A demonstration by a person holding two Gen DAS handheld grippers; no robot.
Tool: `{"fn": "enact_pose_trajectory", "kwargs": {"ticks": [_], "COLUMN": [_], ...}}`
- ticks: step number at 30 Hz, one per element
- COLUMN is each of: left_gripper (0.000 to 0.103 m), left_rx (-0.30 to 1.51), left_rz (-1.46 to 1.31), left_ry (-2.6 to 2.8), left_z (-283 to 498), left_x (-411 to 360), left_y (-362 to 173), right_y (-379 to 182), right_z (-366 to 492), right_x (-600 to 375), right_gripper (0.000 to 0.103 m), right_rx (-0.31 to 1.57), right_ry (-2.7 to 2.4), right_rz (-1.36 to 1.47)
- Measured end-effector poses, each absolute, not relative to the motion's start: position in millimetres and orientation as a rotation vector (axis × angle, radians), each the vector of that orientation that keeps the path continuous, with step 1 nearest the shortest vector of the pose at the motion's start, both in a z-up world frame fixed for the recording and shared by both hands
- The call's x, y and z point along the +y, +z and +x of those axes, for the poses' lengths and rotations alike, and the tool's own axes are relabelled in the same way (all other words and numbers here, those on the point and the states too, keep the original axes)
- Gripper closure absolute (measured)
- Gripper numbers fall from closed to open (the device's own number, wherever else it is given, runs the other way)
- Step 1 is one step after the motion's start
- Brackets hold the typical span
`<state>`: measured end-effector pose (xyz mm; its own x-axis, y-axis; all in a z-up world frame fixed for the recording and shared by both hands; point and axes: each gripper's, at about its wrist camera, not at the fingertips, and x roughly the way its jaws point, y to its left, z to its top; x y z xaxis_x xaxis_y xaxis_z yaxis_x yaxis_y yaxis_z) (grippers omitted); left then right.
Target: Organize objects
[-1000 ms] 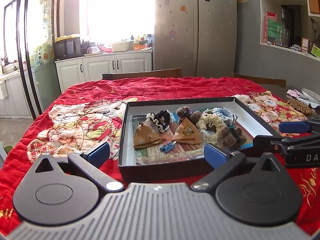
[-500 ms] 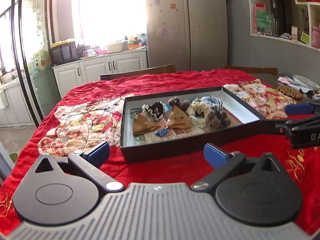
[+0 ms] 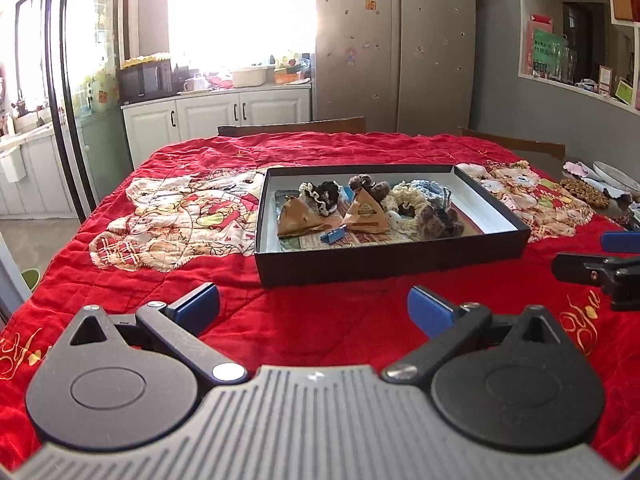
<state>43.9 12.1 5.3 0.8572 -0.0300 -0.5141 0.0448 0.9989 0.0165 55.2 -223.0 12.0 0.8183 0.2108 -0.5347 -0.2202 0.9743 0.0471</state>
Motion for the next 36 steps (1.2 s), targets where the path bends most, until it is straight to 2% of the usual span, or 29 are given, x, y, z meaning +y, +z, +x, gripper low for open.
{"fn": "enact_pose_trajectory", "kwargs": {"ticks": [36], "left_gripper": [0.000], "left_rx": [0.551], "left_rz": [0.012], "left_ry": [-0.053], "left_z": [17], "left_x": [0], "left_y": [3], "right_y": [-1], "right_z": [38], "right_x": [-210], "right_gripper": [0.003], "right_rx": [0.612], "right_ry": [0.243], "right_rz": [-0.004]}}
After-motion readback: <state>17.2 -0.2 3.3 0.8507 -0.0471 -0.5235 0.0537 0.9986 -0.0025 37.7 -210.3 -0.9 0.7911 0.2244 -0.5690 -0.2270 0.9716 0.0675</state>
